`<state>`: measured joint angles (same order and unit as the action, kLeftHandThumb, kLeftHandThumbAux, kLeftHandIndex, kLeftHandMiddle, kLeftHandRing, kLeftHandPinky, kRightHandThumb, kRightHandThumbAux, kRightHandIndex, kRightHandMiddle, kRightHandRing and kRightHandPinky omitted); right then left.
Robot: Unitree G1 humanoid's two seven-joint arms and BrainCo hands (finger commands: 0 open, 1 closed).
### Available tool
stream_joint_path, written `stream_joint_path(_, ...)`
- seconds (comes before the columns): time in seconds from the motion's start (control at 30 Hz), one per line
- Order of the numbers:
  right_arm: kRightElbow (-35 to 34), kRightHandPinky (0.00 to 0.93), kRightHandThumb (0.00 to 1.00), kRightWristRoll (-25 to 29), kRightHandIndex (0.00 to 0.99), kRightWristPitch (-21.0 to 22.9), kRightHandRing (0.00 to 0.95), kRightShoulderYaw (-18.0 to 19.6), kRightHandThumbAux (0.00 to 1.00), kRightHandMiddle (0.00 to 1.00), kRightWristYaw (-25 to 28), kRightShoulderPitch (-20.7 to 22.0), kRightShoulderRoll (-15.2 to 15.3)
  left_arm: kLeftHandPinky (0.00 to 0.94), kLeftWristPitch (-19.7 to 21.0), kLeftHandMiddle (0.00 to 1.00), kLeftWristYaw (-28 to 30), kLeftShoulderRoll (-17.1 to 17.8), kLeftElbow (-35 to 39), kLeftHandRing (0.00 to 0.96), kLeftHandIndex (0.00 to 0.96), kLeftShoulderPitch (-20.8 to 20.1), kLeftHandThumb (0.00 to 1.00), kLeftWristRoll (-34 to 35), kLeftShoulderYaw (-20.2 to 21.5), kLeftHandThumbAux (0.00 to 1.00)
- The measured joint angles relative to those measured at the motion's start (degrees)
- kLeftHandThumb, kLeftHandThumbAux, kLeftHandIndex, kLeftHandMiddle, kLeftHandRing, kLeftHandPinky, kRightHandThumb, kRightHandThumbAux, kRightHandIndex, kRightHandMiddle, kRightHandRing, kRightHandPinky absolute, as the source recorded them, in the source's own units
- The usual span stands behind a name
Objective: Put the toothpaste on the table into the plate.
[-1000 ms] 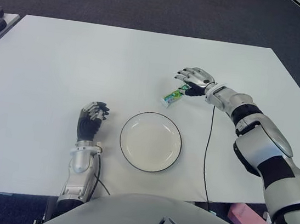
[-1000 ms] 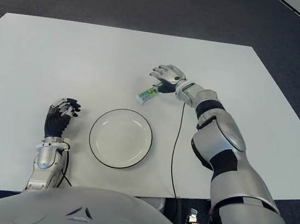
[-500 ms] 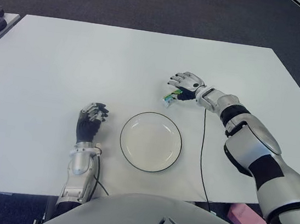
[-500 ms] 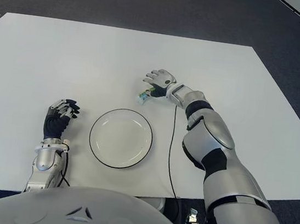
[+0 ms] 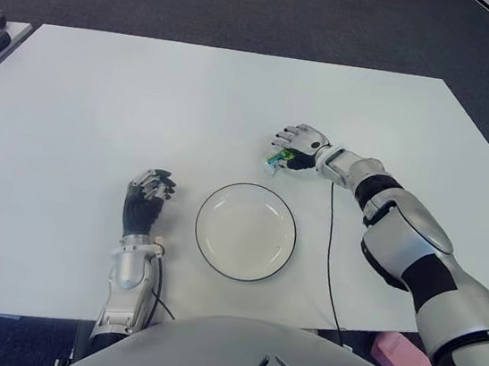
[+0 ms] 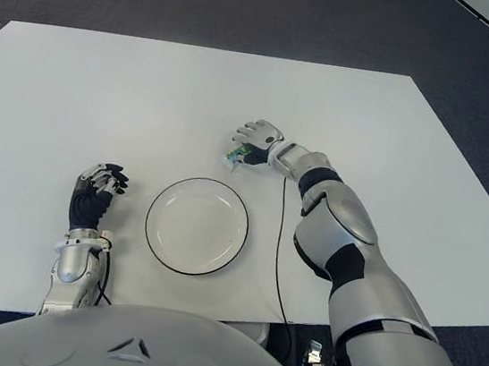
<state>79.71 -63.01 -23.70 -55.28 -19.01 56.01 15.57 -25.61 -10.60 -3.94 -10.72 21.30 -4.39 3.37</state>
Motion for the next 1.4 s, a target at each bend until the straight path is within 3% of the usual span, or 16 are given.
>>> stream_joint_path(0.7, -0.10, 0.000, 0.566, 0.55, 0.000, 4.62, 0.000, -0.38, 0.105, 0.000, 0.68, -4.23, 0.18, 0.531, -1.18, 0.532, 0.02, -0.06, 1.75, 0.543, 0.431, 2.81, 0.697, 1.11, 0.34, 0.724)
stream_joint_path(1.4, -0.95, 0.000, 0.541, 8.12, 0.000, 3.67, 0.000, 5.39, 0.117, 0.000, 2.12, -8.40, 1.84, 0.531, 3.21, 0.530, 1.66, 0.45, 6.19, 0.539, 0.430, 5.45, 0.695, 2.69, 0.09, 0.725)
